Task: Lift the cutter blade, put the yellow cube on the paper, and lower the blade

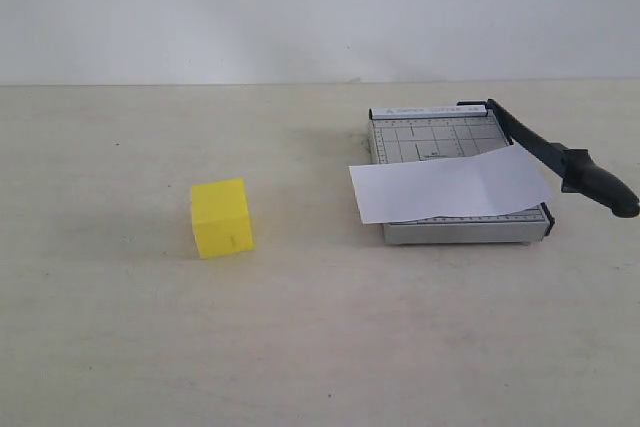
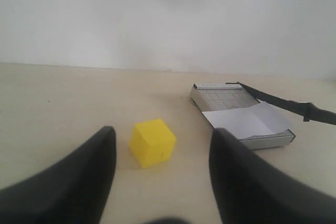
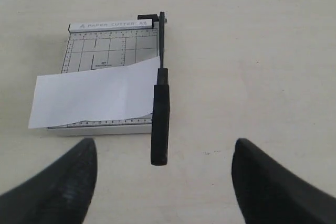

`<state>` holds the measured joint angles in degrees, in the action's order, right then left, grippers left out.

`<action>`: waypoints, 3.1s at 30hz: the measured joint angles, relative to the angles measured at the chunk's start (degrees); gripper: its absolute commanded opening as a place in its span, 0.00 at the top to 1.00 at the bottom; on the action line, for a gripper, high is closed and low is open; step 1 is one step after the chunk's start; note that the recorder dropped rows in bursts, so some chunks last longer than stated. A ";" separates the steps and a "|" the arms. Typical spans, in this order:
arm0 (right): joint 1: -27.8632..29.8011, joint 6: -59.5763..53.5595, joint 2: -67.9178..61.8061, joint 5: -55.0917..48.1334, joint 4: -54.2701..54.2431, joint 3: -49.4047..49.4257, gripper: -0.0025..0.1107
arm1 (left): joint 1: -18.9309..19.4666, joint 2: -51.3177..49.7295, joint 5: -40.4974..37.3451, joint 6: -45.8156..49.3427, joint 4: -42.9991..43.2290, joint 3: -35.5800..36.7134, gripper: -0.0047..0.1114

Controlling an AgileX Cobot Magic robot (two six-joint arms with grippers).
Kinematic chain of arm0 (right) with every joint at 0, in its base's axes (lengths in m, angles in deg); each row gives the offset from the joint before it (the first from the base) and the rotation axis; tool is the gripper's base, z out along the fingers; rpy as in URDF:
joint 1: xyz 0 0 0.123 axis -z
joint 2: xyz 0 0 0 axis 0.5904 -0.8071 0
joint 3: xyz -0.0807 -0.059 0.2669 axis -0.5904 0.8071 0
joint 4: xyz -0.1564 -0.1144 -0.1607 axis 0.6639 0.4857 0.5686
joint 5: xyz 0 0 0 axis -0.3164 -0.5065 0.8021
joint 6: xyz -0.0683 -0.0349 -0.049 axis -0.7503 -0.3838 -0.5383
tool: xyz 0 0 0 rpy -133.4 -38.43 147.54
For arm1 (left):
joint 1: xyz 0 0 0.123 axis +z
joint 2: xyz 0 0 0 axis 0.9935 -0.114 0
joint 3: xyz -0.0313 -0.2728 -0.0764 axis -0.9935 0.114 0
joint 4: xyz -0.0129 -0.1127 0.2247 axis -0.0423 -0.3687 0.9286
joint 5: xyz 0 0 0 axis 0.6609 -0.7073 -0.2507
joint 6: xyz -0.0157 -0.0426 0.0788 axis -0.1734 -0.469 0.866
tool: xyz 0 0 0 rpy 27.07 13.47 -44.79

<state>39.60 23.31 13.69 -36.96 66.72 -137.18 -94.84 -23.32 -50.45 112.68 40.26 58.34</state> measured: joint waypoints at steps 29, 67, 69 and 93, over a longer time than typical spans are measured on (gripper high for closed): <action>0.00 -14.33 -36.26 -9.13 -8.65 -13.72 0.37 | 0.00 0.00 -1.59 0.11 -0.20 0.00 0.51; 0.00 -17.18 -45.60 -4.54 -9.35 -13.72 0.37 | 0.00 0.00 -1.59 0.48 0.71 0.00 0.51; 0.00 -17.18 -46.28 -4.11 -9.47 -13.72 0.37 | 0.00 0.00 -1.59 0.48 0.71 0.00 0.51; 0.00 -15.70 -48.98 -4.26 -9.85 -13.81 0.98 | 0.00 0.00 -1.59 0.54 2.24 0.00 0.51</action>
<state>39.60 7.61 -35.29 -41.22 56.87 -150.99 -94.84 -23.32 -52.04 113.22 42.50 58.34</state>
